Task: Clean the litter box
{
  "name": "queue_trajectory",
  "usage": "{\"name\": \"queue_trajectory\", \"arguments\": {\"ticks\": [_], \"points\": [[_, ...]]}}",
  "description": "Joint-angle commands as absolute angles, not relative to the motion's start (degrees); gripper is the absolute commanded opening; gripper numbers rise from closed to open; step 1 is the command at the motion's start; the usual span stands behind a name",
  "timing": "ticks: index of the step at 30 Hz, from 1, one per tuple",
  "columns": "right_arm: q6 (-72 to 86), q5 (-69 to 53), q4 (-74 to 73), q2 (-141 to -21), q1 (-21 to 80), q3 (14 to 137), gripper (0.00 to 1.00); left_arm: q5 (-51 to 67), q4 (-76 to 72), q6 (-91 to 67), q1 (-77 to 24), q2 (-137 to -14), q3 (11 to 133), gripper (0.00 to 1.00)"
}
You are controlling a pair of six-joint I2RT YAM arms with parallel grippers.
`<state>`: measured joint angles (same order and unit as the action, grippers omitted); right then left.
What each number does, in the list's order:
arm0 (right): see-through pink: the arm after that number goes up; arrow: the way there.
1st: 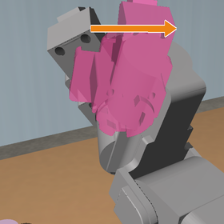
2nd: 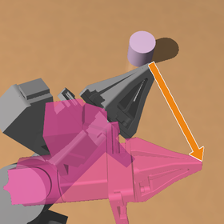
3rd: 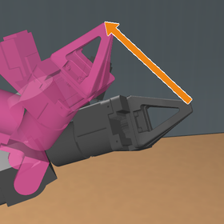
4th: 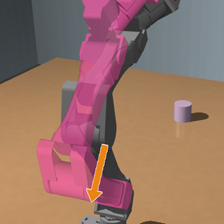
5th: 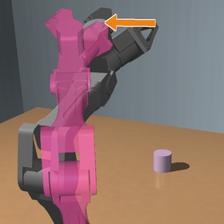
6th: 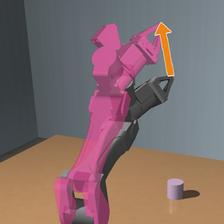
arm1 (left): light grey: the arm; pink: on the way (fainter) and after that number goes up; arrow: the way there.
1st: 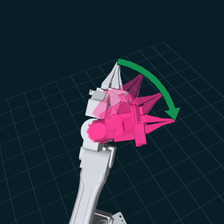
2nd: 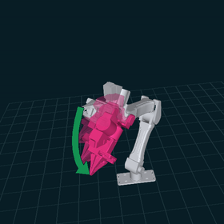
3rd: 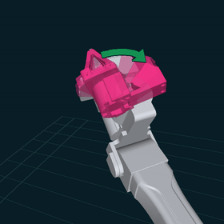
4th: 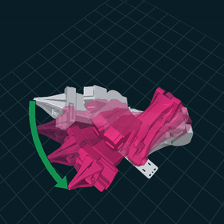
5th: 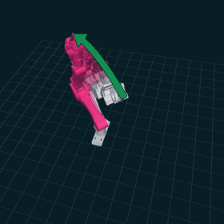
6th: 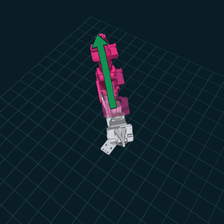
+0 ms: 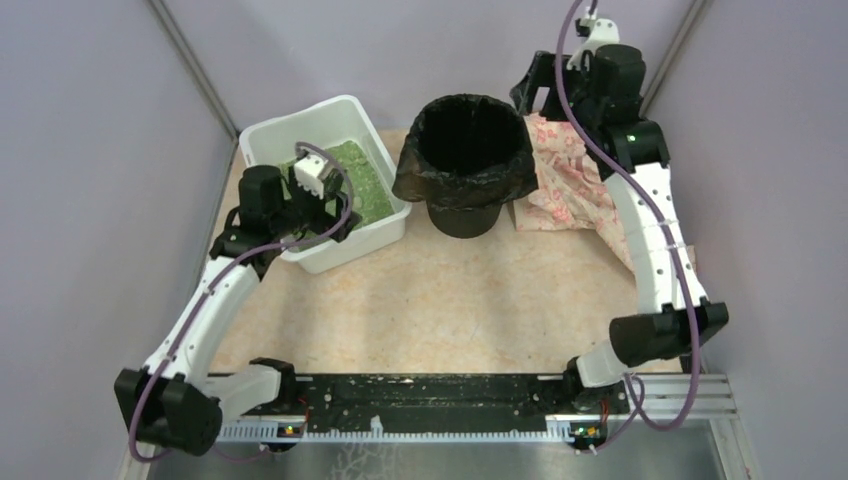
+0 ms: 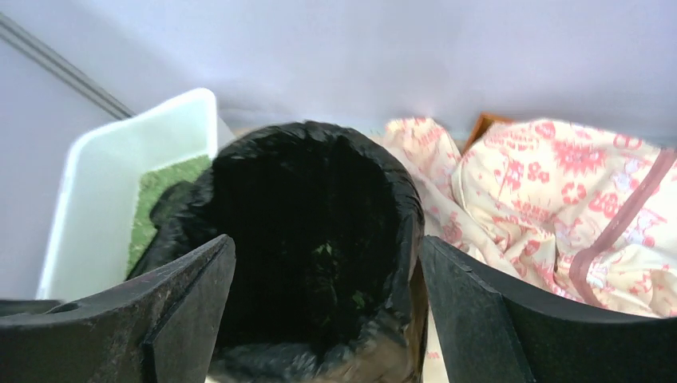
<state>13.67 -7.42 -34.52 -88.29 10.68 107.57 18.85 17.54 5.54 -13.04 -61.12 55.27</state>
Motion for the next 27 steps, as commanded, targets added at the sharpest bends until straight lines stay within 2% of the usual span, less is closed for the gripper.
{"name": "queue_trajectory", "arguments": {"ticks": [1,7,10,12,15,20,21,22,27], "points": [[13.99,-11.85,-29.76,-80.2,10.36,104.94,0.86,37.89,19.94,24.23,-13.27,-67.37,58.92,0.99],[12.79,-13.31,-30.43,-72.94,10.37,98.17,0.87,41.47,27.89,30.12,-13.61,-77.73,65.1,0.99],[11.72,-13.01,-30.62,-70.16,10.37,93.85,0.87,39.42,28.51,31.35,-14.84,-81.77,64.4,0.99],[11.32,-13.36,-30.64,-68.81,10.37,91.3,0.87,36.65,29.25,31.53,-15.81,-83.72,64.21,0.94],[11.12,-14.25,-30.37,-67.15,10.41,88.16,0.87,33.68,30.97,31.4,-17.49,-85.55,64.5,0.78],[11.82,-14.72,-29.26,-65.03,10.37,83.59,0.87,30.01,34.55,29.85,-22.07,-85.61,62.49,0.2],[12.09,-15.27,-28.93,-64.63,10.37,82.71,0.87,29.54,36.05,29.6,-22.67,-85.69,61.98,0.04],[12.43,-15.81,-28.39,-64.08,10.37,81.69,0.87,28.84,38.64,28.95,-23.27,-86.23,62.11,0.0],[14.11,-17.28,-25.77,-62.18,10.37,77.37,0.87,21.57,48.23,21.13,-29.72,-84.51,59.14,0.0]]}}
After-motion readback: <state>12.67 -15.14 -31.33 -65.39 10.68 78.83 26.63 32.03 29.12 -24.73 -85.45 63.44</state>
